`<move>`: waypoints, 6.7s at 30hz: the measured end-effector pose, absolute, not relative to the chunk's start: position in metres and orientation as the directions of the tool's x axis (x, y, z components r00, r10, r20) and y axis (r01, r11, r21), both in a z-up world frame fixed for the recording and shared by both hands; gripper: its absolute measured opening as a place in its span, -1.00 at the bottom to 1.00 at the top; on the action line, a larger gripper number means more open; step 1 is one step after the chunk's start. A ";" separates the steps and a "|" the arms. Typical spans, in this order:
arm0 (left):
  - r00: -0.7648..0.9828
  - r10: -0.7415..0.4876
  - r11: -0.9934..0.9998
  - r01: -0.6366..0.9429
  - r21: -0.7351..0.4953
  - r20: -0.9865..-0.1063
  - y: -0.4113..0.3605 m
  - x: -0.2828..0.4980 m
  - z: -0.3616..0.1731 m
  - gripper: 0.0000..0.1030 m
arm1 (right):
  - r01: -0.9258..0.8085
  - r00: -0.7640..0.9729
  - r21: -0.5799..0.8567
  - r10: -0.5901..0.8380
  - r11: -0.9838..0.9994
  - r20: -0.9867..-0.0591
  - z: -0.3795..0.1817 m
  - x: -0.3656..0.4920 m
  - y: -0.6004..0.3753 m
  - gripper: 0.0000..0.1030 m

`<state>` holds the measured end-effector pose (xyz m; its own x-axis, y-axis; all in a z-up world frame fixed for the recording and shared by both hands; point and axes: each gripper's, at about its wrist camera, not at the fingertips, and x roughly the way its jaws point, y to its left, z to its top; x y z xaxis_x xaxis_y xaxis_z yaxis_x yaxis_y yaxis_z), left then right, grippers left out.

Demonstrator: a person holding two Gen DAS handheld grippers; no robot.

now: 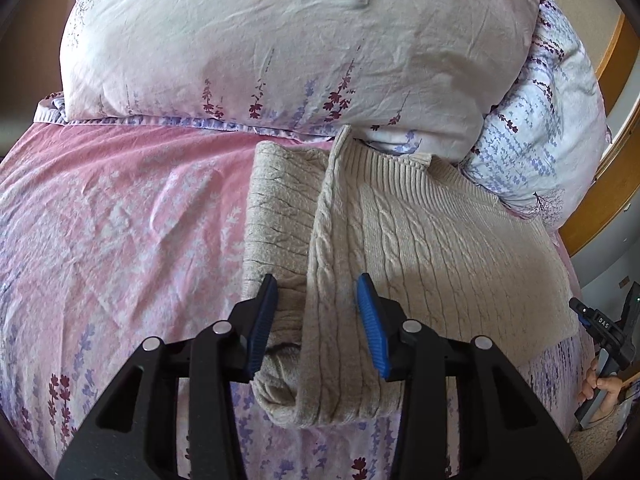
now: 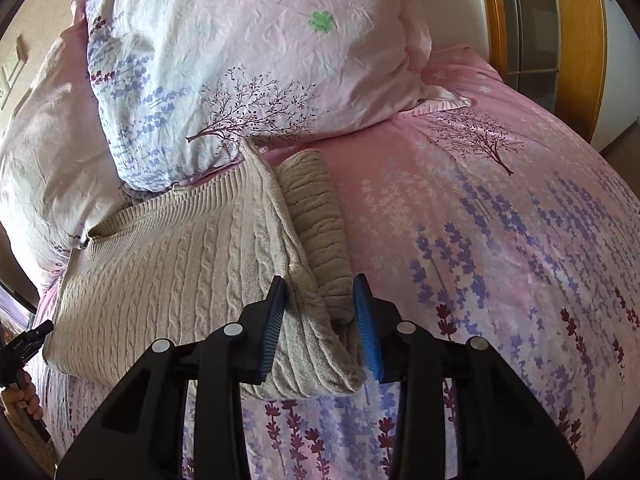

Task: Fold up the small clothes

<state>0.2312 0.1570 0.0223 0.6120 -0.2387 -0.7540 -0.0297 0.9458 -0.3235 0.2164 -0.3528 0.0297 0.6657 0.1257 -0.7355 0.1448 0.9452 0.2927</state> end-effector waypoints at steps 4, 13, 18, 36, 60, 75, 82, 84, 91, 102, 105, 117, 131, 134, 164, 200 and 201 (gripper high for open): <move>0.593 -0.263 0.946 0.003 -0.324 -0.761 0.148 0.231 0.018 -0.57 | 0.101 0.675 0.256 0.123 0.961 -0.727 0.030 0.214 -0.345 -0.63; 0.606 -0.278 0.944 0.030 -0.328 -0.745 0.156 0.226 0.021 -0.86 | 0.100 0.727 0.315 0.147 0.944 -0.671 0.047 0.192 -0.346 -0.73; 0.603 -0.304 0.935 0.044 -0.351 -0.737 0.164 0.224 0.018 -0.86 | 0.146 0.706 0.285 0.102 0.947 -0.701 0.035 0.181 -0.349 -0.85; 0.642 -0.239 0.954 0.017 -0.298 -0.729 0.158 0.216 0.027 -0.27 | 0.047 0.724 0.223 0.120 0.974 -0.679 0.042 0.191 -0.312 -0.33; 0.628 -0.237 0.969 0.098 -0.227 -0.741 0.102 0.227 0.018 0.25 | 0.034 0.596 0.102 0.062 0.994 -0.801 0.027 0.226 -0.288 -0.15; 0.639 -0.289 0.862 -0.150 -0.484 -0.713 0.199 0.245 0.013 0.29 | -0.048 0.639 -0.003 0.028 0.999 -0.769 0.020 0.248 -0.203 0.17; 0.620 -0.343 0.837 -0.139 -0.529 -0.706 0.198 0.253 0.003 0.33 | -0.036 0.630 0.020 0.038 0.999 -0.776 0.013 0.251 -0.208 0.35; 0.618 -0.356 0.831 -0.134 -0.540 -0.701 0.197 0.255 0.002 0.35 | -0.038 0.629 0.019 0.039 0.999 -0.776 0.012 0.251 -0.208 0.36; 0.610 -0.401 0.808 -0.115 -0.578 -0.683 0.194 0.263 0.000 0.34 | -0.047 0.627 0.037 0.058 0.998 -0.777 0.010 0.252 -0.211 0.37; 0.606 -0.422 0.789 -0.120 -0.603 -0.674 0.189 0.271 -0.002 0.34 | -0.048 0.628 0.042 0.062 0.998 -0.776 0.008 0.252 -0.209 0.39; 0.602 -0.437 0.775 -0.124 -0.619 -0.668 0.186 0.273 -0.003 0.28 | -0.048 0.629 0.043 0.064 0.998 -0.774 0.008 0.252 -0.209 0.39; 0.562 -0.464 0.766 -0.134 -0.629 -0.685 0.165 0.283 -0.006 -0.18 | -0.048 0.632 0.057 0.075 0.997 -0.771 0.006 0.254 -0.210 0.41; 0.622 -0.590 0.623 -0.054 -0.780 -0.514 0.143 0.280 0.033 -0.62 | -0.040 0.614 0.171 0.159 0.984 -0.773 0.017 0.251 -0.227 0.40; 0.625 -0.640 0.585 0.018 -0.811 -0.447 0.115 0.282 0.054 -0.62 | -0.020 0.647 0.256 0.208 0.967 -0.734 0.030 0.244 -0.253 0.40; 0.415 -0.740 0.672 0.422 -0.609 -0.528 -0.117 0.293 0.087 0.35 | 0.038 0.651 0.729 0.536 0.683 -0.537 0.031 0.230 -0.415 0.28; 0.450 -0.569 0.822 0.294 -0.487 -0.689 -0.041 0.269 0.028 0.33 | 0.025 0.663 0.636 0.463 0.772 -0.588 0.045 0.170 -0.397 -0.13; 0.453 -0.568 0.823 0.293 -0.487 -0.687 -0.041 0.266 0.027 0.33 | 0.016 0.656 0.622 0.461 0.783 -0.597 0.042 0.168 -0.392 -0.13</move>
